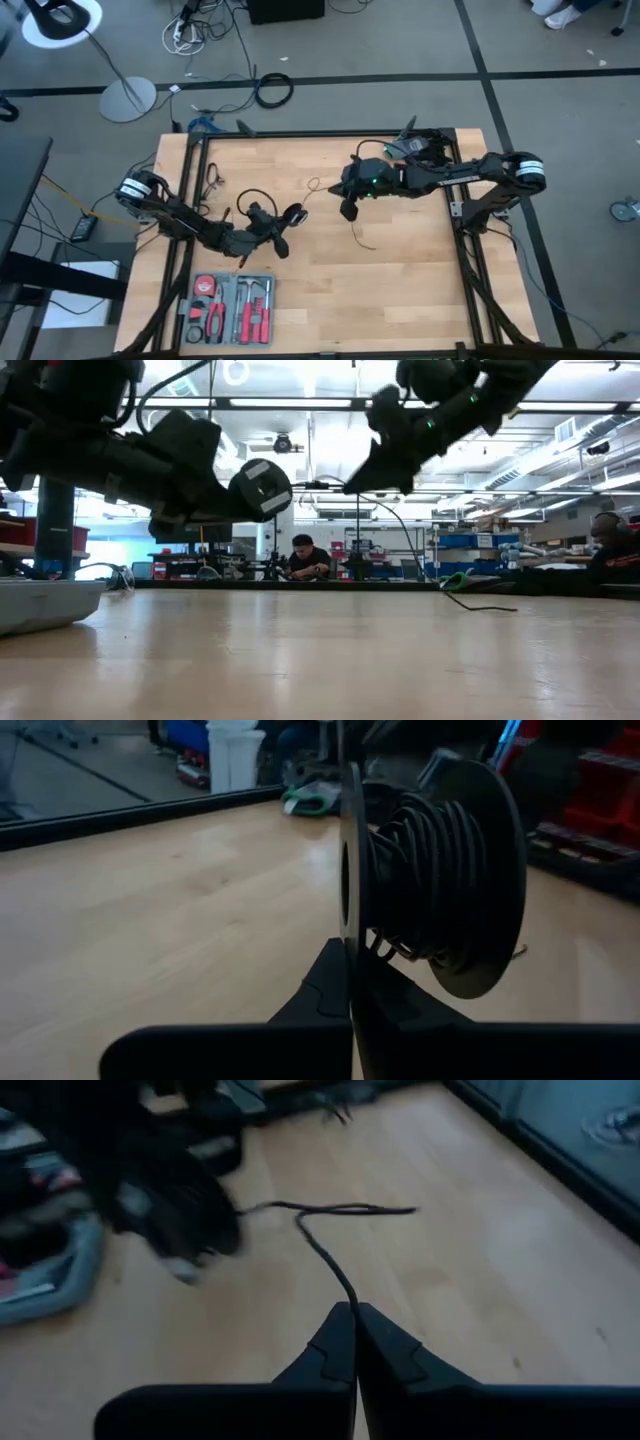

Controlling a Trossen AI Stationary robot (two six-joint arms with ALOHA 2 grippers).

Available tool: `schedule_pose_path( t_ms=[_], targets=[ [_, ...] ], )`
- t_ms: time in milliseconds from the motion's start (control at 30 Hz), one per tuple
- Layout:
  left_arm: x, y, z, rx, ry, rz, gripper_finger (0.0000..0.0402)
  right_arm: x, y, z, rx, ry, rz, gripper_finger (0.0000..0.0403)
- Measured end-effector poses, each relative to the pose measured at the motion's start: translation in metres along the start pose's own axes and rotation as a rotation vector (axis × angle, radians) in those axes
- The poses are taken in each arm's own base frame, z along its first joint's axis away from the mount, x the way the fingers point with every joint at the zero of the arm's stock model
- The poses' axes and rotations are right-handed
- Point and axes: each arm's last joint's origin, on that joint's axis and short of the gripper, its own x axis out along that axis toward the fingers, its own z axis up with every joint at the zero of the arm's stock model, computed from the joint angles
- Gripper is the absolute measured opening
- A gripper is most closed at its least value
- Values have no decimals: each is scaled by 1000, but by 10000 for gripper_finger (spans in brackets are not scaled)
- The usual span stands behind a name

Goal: Coil cords
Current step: Coil the black wire onto the spool

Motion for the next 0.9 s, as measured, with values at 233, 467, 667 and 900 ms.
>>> schedule_pose_path(
  t_ms=[233,467,667,900],
  targets=[
    [6,4,-1,11,27,35,0,13,29,28,-98,-47,60,0],
    [15,6,2,-9,39,85,0,38,66,46,-233,-58,129,0],
    [20,9,5,-46,23,111,0,53,91,45,-300,-50,183,0],
    [20,6,12,-69,-31,93,0,79,96,16,-313,47,188,0]
  ],
)
